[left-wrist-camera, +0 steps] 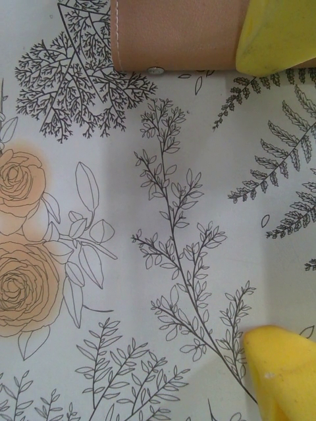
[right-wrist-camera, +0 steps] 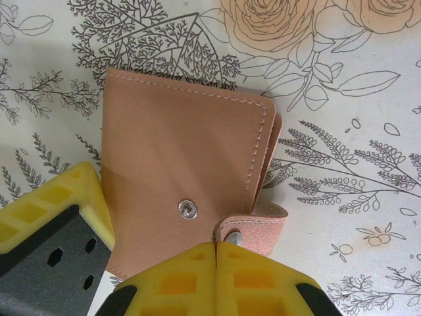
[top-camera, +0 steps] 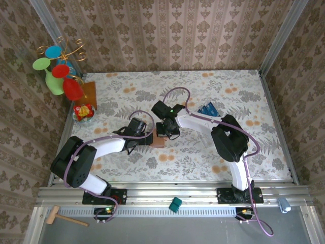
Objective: Put the credit cards into the card holder
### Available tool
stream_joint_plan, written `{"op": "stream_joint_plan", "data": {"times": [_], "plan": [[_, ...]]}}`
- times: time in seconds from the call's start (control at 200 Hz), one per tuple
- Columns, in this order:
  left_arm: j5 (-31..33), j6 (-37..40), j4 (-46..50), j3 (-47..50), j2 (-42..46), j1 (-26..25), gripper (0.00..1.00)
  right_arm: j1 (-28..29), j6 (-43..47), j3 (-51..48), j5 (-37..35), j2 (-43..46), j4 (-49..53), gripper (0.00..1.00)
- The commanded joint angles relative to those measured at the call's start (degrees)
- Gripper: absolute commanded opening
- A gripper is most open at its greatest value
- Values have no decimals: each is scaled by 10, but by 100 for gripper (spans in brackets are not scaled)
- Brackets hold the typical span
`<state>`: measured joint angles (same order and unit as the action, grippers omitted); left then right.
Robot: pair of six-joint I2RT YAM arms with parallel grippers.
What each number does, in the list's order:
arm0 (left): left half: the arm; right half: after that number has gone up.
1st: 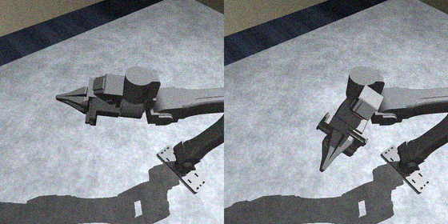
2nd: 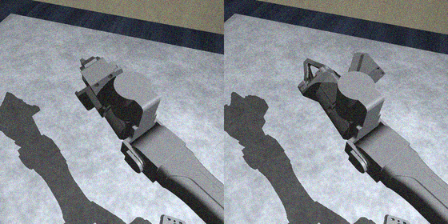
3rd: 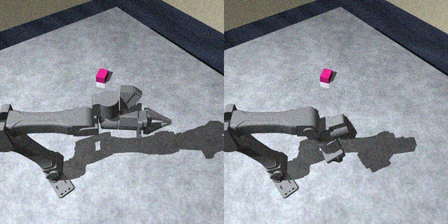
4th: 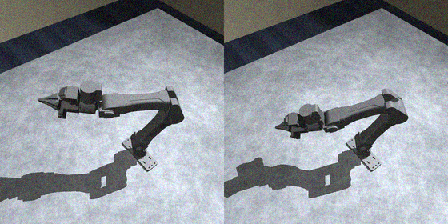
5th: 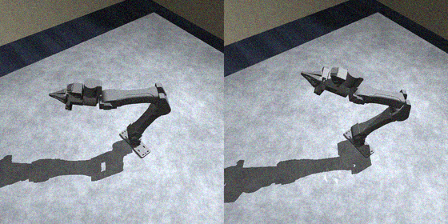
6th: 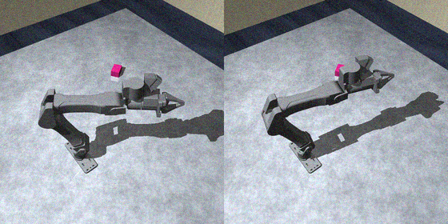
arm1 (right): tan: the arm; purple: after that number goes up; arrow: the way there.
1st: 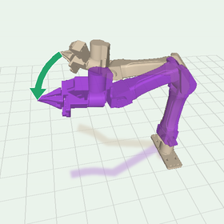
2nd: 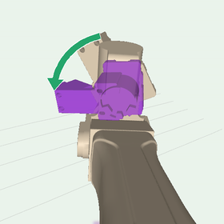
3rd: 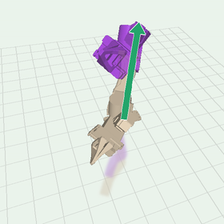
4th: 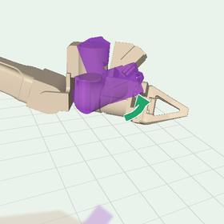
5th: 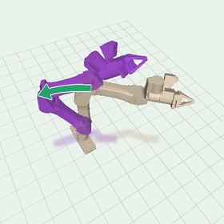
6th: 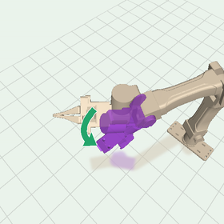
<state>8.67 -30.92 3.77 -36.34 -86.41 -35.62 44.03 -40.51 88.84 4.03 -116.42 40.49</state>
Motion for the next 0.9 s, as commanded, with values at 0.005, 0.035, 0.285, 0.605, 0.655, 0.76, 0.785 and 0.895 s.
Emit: {"op": "stream_joint_plan", "data": {"times": [0.005, 0.035, 0.285, 0.605, 0.655, 0.76, 0.785, 0.895], "plan": [[-92, -25, 18, 29, -44, -9, 100, 0, -1, 0, 8, 12, -11, 0], [-93, -24, 18, 29, -45, -9, 100, 0, -2, 2, 14, 11, -15, 0], [-94, -24, 16, 29, -49, -9, 100, -1, -5, 22, 44, -13, -30, 0], [-95, -22, 15, 29, -52, -9, 100, -3, -15, 23, 68, -36, -51, 0], [-94, -22, 15, 29, -53, -9, 100, -4, -16, 21, 69, -38, -52, 0], [-93, -22, 15, 29, -53, -9, 100, -7, -18, 15, 69, -40, -57, 0], [-93, -22, 15, 29, -53, -9, 100, -7, -19, 13, 68, -39, -57, 0], [-93, -22, 15, 30, -53, -9, 100, -11, -21, 3, 67, -39, -62, 0]]}}
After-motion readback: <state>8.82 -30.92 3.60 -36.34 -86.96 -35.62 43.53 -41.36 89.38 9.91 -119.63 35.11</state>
